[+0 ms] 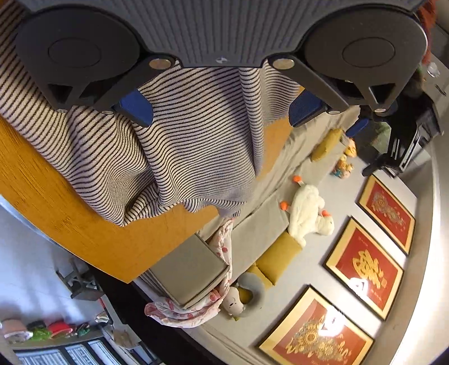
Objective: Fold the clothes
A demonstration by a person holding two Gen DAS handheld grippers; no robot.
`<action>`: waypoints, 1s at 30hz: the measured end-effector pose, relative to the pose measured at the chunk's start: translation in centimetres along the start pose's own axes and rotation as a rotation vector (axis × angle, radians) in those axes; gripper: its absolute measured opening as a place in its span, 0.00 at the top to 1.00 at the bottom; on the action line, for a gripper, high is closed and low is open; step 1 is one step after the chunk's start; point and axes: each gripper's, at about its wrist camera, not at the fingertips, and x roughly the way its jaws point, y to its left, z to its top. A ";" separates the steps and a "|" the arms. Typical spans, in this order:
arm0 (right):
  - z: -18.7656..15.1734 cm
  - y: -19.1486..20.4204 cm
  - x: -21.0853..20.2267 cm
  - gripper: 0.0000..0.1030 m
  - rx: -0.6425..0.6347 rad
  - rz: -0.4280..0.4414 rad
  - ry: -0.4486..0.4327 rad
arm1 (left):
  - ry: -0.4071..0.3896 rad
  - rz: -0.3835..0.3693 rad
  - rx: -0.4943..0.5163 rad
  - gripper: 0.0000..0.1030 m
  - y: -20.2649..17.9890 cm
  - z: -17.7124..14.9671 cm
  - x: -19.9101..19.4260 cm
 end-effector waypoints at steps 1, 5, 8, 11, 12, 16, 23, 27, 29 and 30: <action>0.0 0.1 0.1 0.00 -0.008 -0.004 0.006 | 0.057 -0.020 -0.014 0.00 0.5 -0.3 0.2; 0.0 0.3 0.2 0.00 -0.024 -0.008 0.028 | 0.333 -0.239 -0.095 0.00 0.1 -5.8 2.0; 0.0 0.6 0.1 0.01 -0.032 -0.010 0.038 | 0.474 -0.287 -0.146 0.00 -0.3 -9.9 3.9; 0.7 0.9 -0.6 0.12 -0.072 -0.023 0.027 | 0.535 -0.326 -0.158 0.08 -1.7 -11.6 4.8; 1.0 0.9 -0.9 0.14 -0.094 -0.032 0.014 | 0.540 -0.330 -0.142 0.15 -2.4 -11.8 5.0; 2.1 0.2 -1.3 0.16 -0.116 -0.074 0.002 | 0.578 -0.249 -0.064 0.28 -4.2 -13.0 6.3; 2.2 -0.3 0.2 0.17 -0.154 -0.144 0.102 | 0.423 -0.197 -0.032 0.89 -5.1 -8.7 5.3; 1.9 0.9 0.7 0.18 -0.264 -0.189 0.138 | 0.233 -0.100 -0.074 0.90 -1.4 -2.6 3.7; 1.7 1.5 1.1 0.18 -0.312 -0.213 0.151 | 0.147 -0.034 -0.096 0.90 1.0 0.3 3.0; 1.6 1.9 1.3 0.18 -0.337 -0.228 0.157 | 0.176 -0.006 -0.102 0.90 2.2 0.0 3.1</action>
